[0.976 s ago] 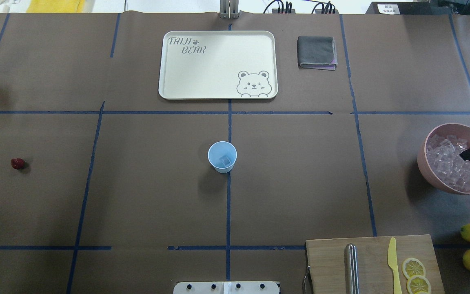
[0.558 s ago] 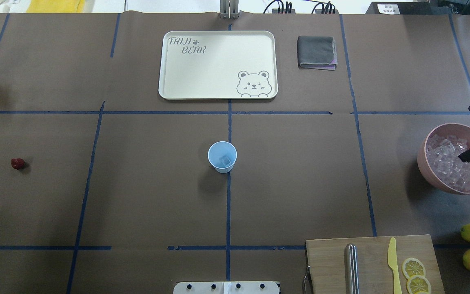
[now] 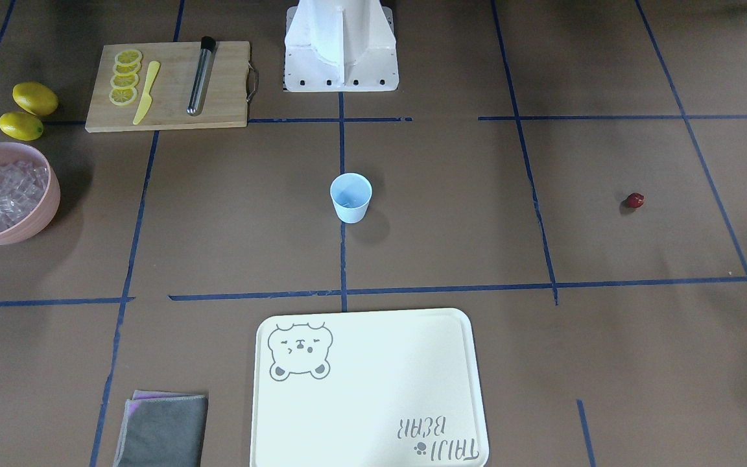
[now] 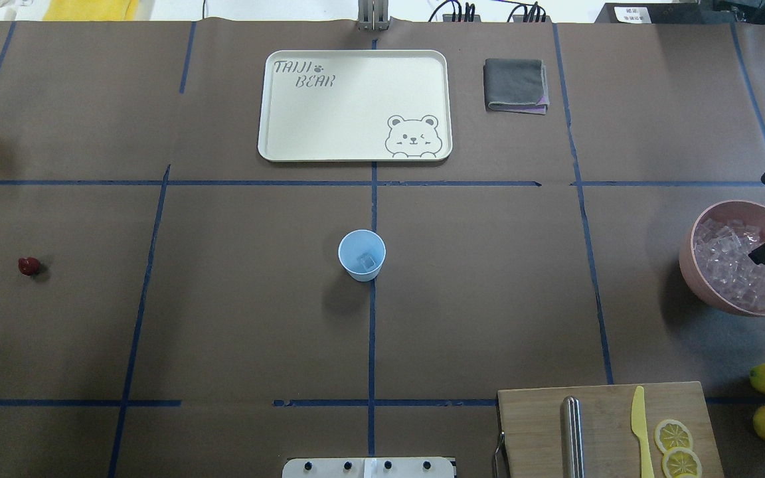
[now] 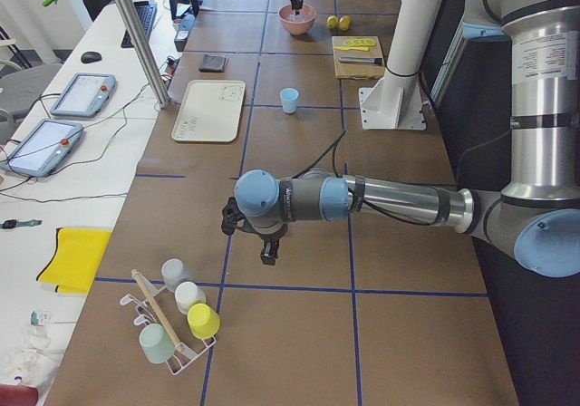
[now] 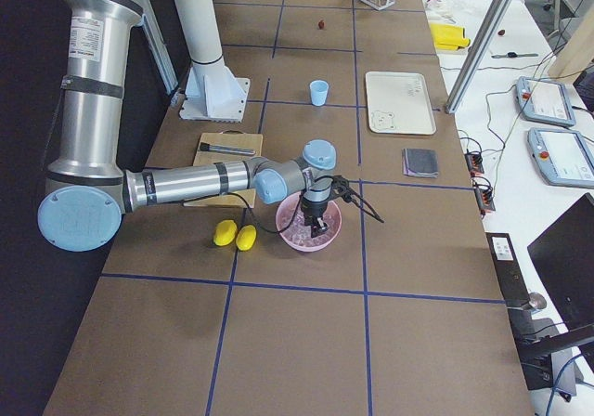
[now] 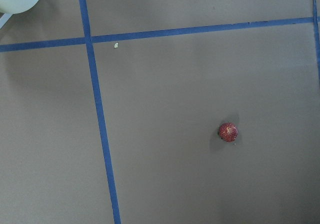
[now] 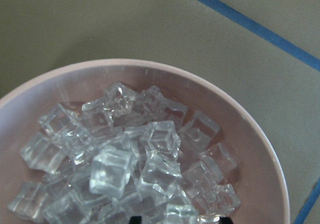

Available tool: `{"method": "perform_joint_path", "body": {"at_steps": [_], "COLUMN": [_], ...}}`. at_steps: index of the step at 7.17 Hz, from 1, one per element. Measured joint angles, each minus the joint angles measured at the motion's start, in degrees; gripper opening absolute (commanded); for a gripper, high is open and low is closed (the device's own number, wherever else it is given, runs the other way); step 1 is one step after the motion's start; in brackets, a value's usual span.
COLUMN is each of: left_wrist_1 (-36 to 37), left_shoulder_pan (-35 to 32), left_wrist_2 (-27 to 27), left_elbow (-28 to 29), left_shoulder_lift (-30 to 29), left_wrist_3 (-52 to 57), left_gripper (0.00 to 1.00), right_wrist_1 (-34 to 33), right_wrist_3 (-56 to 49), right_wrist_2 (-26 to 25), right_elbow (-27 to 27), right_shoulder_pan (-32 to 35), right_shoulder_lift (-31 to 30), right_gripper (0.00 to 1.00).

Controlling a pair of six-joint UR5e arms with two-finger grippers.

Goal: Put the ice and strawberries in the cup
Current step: 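Lower the right gripper into the bowl and grasp another ice cube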

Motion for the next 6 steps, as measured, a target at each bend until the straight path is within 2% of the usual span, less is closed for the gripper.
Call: {"method": "perform_joint_path", "body": {"at_steps": [3, 4, 6], "left_wrist_1": [0.0, -0.02, -0.02], "left_shoulder_pan": [0.0, 0.0, 0.0], "left_wrist_2": [0.0, 0.0, 0.0], "left_elbow": [0.0, 0.0, -0.18], "left_shoulder_lift": [0.0, 0.0, 0.0], "left_wrist_3": [0.02, 0.06, 0.03], "left_gripper": [1.0, 1.0, 1.0], "right_wrist_1": [0.01, -0.48, -4.31], "right_wrist_3": [0.1, 0.24, 4.29], "right_wrist_2": [0.1, 0.27, 0.32], "right_elbow": [1.04, 4.18, 14.41], "right_shoulder_pan": [0.14, 0.66, 2.35], "right_shoulder_lift": [-0.18, -0.73, -1.03], "right_gripper": [0.0, 0.0, 0.0]}}
